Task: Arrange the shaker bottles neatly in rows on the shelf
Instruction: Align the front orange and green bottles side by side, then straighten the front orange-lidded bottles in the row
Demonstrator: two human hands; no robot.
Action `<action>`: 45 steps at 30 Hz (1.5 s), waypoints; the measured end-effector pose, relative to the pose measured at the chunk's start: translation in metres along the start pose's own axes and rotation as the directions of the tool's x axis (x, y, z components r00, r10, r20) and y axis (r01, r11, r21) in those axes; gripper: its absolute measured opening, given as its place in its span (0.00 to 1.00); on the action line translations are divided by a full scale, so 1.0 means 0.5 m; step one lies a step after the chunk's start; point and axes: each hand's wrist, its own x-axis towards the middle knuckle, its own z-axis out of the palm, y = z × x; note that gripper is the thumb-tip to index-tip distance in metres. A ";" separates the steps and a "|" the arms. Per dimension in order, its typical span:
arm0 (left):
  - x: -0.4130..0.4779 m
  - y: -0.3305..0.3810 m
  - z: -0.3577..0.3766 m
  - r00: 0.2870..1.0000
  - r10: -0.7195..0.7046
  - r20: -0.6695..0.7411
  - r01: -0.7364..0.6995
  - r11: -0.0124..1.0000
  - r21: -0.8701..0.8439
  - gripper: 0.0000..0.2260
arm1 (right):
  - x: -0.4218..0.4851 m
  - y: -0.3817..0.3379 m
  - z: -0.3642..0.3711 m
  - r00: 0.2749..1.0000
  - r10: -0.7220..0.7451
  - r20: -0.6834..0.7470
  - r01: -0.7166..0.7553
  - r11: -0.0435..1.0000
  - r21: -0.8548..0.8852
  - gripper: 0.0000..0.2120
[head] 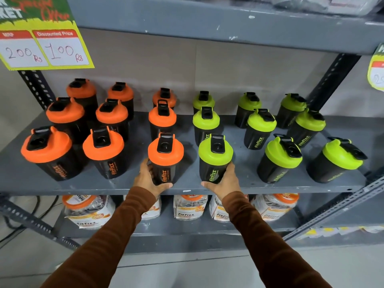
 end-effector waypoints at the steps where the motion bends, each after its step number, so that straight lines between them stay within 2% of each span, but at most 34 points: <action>1: 0.000 -0.001 0.001 1.000 -0.002 -0.004 0.002 1.000 0.007 0.43 | 0.002 0.003 0.001 1.000 0.006 0.001 -0.006 1.000 -0.006 0.43; 10: -0.002 0.005 0.002 0.999 0.003 -0.035 -0.001 0.998 0.059 0.43 | 0.010 0.014 -0.001 1.000 0.009 0.029 -0.009 1.000 -0.004 0.44; 15: 0.007 -0.014 0.003 0.999 0.005 -0.035 -0.004 0.999 0.050 0.46 | 0.009 0.014 -0.002 1.000 0.002 0.029 -0.002 1.000 -0.004 0.45; 19: 0.004 -0.015 0.006 0.998 0.058 -0.014 -0.057 0.998 0.014 0.49 | 0.002 0.022 0.001 0.995 -0.087 -0.044 0.088 0.995 0.034 0.54; 21: -0.003 -0.026 0.004 0.994 0.109 -0.017 -0.110 0.993 -0.052 0.49 | -0.022 0.026 0.008 0.979 -0.140 -0.148 0.147 0.988 0.040 0.54; 23: -0.018 -0.042 0.002 0.983 0.159 -0.092 -0.171 0.973 -0.152 0.42 | -0.058 0.027 0.020 0.915 -0.258 -0.310 0.258 0.965 -0.043 0.48; 25: -0.038 -0.059 -0.008 0.961 0.152 -0.229 -0.203 0.954 -0.219 0.32 | -0.093 0.017 0.047 0.806 -0.439 -0.398 0.418 0.897 -0.143 0.37; 28: -0.054 -0.096 -0.041 0.872 0.105 -0.479 -0.235 0.947 -0.221 0.21 | -0.129 -0.021 0.109 0.634 -0.711 -0.304 0.669 0.702 -0.245 0.25; 30: -0.054 -0.115 -0.073 0.792 0.049 -0.608 -0.230 0.948 -0.222 0.17 | -0.145 -0.061 0.153 0.544 -0.821 -0.173 0.797 0.570 -0.200 0.20; 31: -0.052 -0.121 -0.094 0.758 0.020 -0.652 -0.227 0.945 -0.235 0.16 | -0.148 -0.081 0.177 0.533 -0.839 -0.104 0.829 0.543 -0.133 0.19; 33: -0.042 -0.134 -0.141 0.695 -0.006 -0.719 -0.226 0.947 -0.227 0.16 | -0.145 -0.115 0.224 0.596 -0.803 0.005 0.803 0.596 0.014 0.20; 36: -0.011 -0.157 -0.226 0.674 -0.001 -0.739 -0.189 0.966 -0.174 0.31 | -0.125 -0.162 0.302 0.759 -0.646 0.083 0.640 0.763 0.090 0.29; 39: 0.027 -0.170 -0.298 0.682 -0.034 -0.731 -0.100 0.985 -0.139 0.41 | -0.106 -0.225 0.361 0.912 -0.348 0.215 0.317 0.934 0.166 0.46; 41: 0.045 -0.168 -0.326 0.705 -0.046 -0.708 -0.070 0.988 -0.134 0.44 | -0.087 -0.253 0.392 0.938 -0.202 0.280 0.149 0.968 0.200 0.53; 43: 0.057 -0.166 -0.347 0.745 -0.064 -0.664 -0.063 0.984 -0.166 0.46 | -0.069 -0.265 0.417 0.938 -0.157 0.309 0.081 0.966 0.247 0.55; 45: 0.063 -0.163 -0.363 0.776 -0.055 -0.629 -0.033 0.991 -0.127 0.44 | -0.061 -0.269 0.434 0.938 -0.127 0.324 0.050 0.970 0.237 0.55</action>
